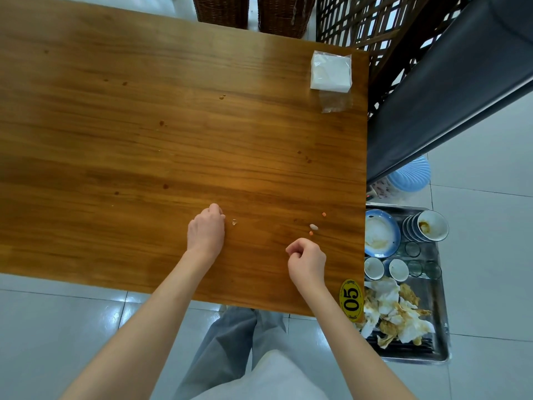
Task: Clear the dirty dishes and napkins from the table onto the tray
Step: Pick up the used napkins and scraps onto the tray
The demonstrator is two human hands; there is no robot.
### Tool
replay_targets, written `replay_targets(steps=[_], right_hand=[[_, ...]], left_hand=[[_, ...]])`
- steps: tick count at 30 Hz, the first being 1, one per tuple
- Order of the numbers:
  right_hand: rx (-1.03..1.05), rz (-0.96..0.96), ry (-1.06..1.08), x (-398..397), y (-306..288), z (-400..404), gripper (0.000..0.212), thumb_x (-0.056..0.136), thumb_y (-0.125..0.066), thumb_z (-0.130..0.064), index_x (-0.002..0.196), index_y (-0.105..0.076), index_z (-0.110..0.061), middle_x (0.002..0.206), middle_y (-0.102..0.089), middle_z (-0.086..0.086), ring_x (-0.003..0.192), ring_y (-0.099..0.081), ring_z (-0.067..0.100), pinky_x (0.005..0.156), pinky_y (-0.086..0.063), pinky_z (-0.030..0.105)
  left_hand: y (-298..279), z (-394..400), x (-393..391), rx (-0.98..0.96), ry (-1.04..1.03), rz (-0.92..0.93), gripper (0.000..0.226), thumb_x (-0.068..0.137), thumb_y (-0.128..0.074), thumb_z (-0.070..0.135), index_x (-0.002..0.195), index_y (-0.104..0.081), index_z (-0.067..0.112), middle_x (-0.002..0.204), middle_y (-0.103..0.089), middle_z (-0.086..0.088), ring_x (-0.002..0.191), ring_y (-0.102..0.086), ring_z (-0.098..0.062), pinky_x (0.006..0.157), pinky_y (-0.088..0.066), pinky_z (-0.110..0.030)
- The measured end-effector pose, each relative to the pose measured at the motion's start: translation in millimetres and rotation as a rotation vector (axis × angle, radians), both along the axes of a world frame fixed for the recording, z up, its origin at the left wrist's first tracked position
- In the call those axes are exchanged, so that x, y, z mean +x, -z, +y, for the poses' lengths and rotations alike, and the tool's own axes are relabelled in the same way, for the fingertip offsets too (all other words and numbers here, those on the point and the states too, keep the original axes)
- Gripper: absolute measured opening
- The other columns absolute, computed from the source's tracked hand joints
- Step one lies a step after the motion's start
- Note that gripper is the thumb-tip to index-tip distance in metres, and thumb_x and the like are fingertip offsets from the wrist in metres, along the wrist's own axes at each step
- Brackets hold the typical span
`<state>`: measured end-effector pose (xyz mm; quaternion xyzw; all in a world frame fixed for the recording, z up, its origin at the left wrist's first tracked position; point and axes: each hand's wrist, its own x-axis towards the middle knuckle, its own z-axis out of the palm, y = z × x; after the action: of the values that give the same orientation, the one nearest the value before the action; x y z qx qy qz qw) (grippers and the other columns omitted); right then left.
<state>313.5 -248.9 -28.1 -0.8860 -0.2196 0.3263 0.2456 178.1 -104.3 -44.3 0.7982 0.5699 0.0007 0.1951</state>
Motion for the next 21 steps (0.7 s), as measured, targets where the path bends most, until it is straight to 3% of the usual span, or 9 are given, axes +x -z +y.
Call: replay_targets(steps=[3,6,10,14,18,21], right_hand=[[0.004,0.005,0.043,6.4,-0.6,2.7,0.029,0.089,-0.046,0.005,0.078,-0.062,-0.017,0.095,-0.063,0.002,0.098,-0.058,0.016,0.075,-0.043,0.017],[0.008,-0.008,0.076,15.1,-1.7,7.0,0.032,0.089,-0.043,0.006,0.076,-0.062,-0.016,0.097,-0.062,0.002,0.105,-0.057,0.02,0.077,-0.041,0.019],[0.025,-0.016,0.157,28.2,-0.9,12.5,0.03,0.092,-0.041,0.0,0.077,-0.06,-0.018,0.127,-0.058,0.008,0.116,-0.053,0.024,0.085,-0.045,0.026],[0.036,-0.019,0.177,45.6,1.6,14.0,0.023,0.092,-0.045,-0.001,0.088,-0.059,-0.019,0.101,-0.06,0.001,0.095,-0.059,0.017,0.06,-0.039,0.012],[0.065,-0.005,0.235,57.7,5.5,18.7,0.014,0.091,-0.054,-0.004,0.092,-0.059,-0.017,0.107,-0.062,0.001,0.09,-0.064,0.016,0.067,-0.05,0.019],[0.068,-0.004,0.224,61.5,6.3,21.5,0.015,0.086,-0.064,-0.008,0.099,-0.061,-0.015,0.083,-0.061,-0.003,0.075,-0.062,0.012,0.062,-0.048,0.017]], left_hand=[[0.7,-1.1,-0.1,-0.042,-0.022,-0.062,0.018,0.097,-0.04,0.008,0.099,-0.058,0.01,0.094,-0.062,-0.007,0.08,-0.054,-0.016,0.066,-0.042,-0.024],[1.2,-1.2,0.6,-0.072,-0.037,-0.083,0.02,0.095,-0.041,0.003,0.102,-0.058,0.012,0.098,-0.061,-0.006,0.082,-0.052,-0.014,0.068,-0.042,-0.023],[0.4,-0.5,3.8,-0.08,-0.009,-0.132,0.009,0.097,-0.044,0.015,0.102,-0.05,0.014,0.09,-0.057,-0.002,0.076,-0.053,-0.014,0.061,-0.041,-0.024],[1.2,-1.4,6.9,-0.096,0.063,-0.128,0.016,0.092,-0.056,0.021,0.105,-0.049,0.015,0.091,-0.05,0.003,0.081,-0.051,-0.013,0.067,-0.043,-0.023],[2.4,-3.1,6.7,-0.08,0.078,-0.087,0.008,0.093,-0.055,0.019,0.098,-0.051,0.015,0.089,-0.055,-0.001,0.08,-0.054,-0.014,0.066,-0.042,-0.022],[0.4,-4.4,6.9,-0.076,0.082,-0.071,0.006,0.094,-0.053,0.019,0.097,-0.052,0.014,0.087,-0.055,-0.002,0.077,-0.052,-0.013,0.064,-0.041,-0.021]])
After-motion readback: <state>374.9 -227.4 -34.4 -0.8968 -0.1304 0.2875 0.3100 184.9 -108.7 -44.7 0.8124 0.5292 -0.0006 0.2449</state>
